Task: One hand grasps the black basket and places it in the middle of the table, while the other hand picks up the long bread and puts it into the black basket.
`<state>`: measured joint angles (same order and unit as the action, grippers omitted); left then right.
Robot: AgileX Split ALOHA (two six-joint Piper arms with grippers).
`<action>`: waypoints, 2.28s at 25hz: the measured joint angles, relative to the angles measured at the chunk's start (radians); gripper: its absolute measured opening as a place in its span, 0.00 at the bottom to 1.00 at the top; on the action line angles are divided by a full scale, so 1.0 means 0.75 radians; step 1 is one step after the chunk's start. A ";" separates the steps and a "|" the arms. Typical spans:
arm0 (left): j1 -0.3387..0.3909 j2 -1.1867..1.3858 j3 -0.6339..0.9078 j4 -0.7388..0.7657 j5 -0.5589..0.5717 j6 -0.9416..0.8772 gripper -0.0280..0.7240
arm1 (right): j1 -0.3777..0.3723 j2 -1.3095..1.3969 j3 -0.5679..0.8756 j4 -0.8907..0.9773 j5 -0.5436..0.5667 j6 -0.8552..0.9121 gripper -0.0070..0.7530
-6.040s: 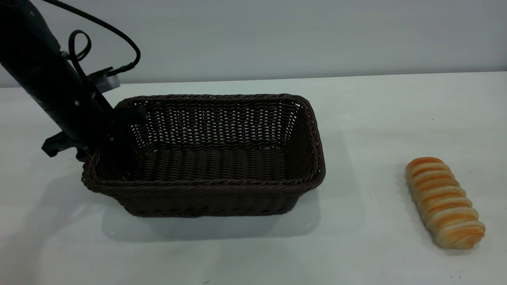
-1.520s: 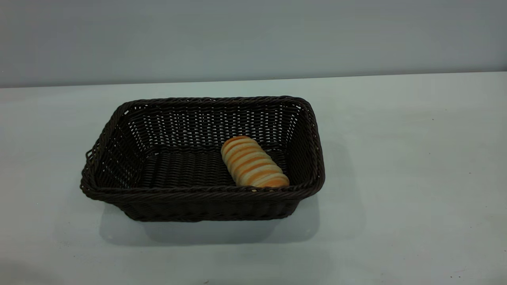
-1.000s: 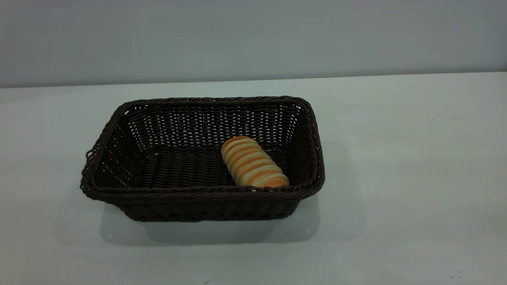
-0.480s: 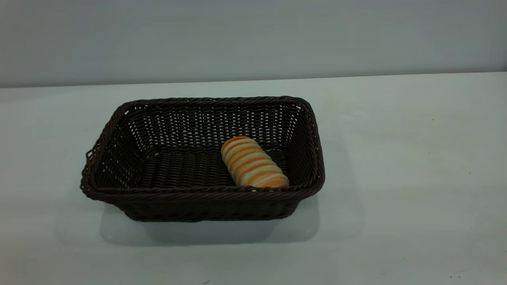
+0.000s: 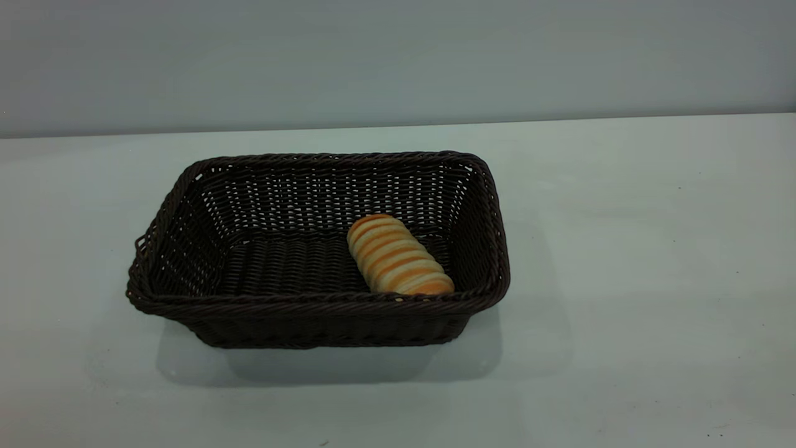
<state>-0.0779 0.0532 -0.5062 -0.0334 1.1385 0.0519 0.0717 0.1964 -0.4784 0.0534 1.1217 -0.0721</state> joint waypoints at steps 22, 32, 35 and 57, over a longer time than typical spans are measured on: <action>0.000 0.000 0.024 0.066 -0.005 -0.069 0.77 | 0.000 -0.049 0.000 -0.032 -0.001 0.041 0.50; 0.000 0.000 0.024 0.066 -0.005 -0.069 0.77 | 0.000 -0.050 0.000 -0.032 -0.001 0.041 0.50; 0.000 -0.001 0.024 0.066 -0.005 -0.069 0.77 | -0.015 -0.071 0.000 -0.029 -0.001 0.041 0.50; 0.000 -0.097 0.024 0.066 -0.004 -0.069 0.77 | -0.104 -0.144 0.000 -0.019 0.000 0.041 0.50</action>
<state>-0.0779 -0.0196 -0.4880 0.0158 1.1356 0.0000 -0.0061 0.0882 -0.4784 0.0393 1.1219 -0.0415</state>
